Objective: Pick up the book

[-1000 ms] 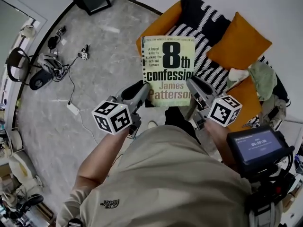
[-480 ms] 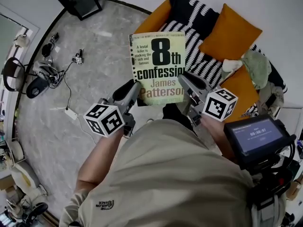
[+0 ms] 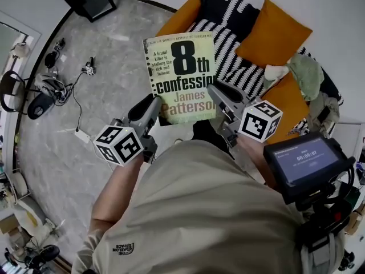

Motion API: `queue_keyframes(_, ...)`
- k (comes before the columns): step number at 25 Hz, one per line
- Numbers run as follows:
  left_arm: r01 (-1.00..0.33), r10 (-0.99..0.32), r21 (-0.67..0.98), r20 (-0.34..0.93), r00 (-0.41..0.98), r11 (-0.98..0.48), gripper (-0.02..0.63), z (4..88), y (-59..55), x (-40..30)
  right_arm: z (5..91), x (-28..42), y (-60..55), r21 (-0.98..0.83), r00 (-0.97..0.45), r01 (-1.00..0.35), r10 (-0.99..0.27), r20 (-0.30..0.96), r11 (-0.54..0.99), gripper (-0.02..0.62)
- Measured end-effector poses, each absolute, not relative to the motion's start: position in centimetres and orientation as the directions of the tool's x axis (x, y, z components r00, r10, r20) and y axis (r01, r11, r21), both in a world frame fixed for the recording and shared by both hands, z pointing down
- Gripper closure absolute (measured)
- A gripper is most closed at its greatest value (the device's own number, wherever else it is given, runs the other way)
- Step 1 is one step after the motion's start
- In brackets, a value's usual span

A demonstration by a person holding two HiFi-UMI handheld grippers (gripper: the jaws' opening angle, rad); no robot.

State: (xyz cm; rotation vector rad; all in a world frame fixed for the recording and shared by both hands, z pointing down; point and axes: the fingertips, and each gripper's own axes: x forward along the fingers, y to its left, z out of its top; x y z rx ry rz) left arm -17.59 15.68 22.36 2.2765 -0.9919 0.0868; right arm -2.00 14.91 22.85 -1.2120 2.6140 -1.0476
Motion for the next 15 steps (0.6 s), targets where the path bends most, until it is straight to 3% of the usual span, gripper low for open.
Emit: queue_keyframes(15, -0.673, -0.624, 0.547, 0.313, 0.716, -0.498, 0.52, 22.72, 15.67, -17.56, 22.8, -1.97, 14.89, -0.605, -0.676, -0.658, -0.706, 0.211, 0.449, 0.509)
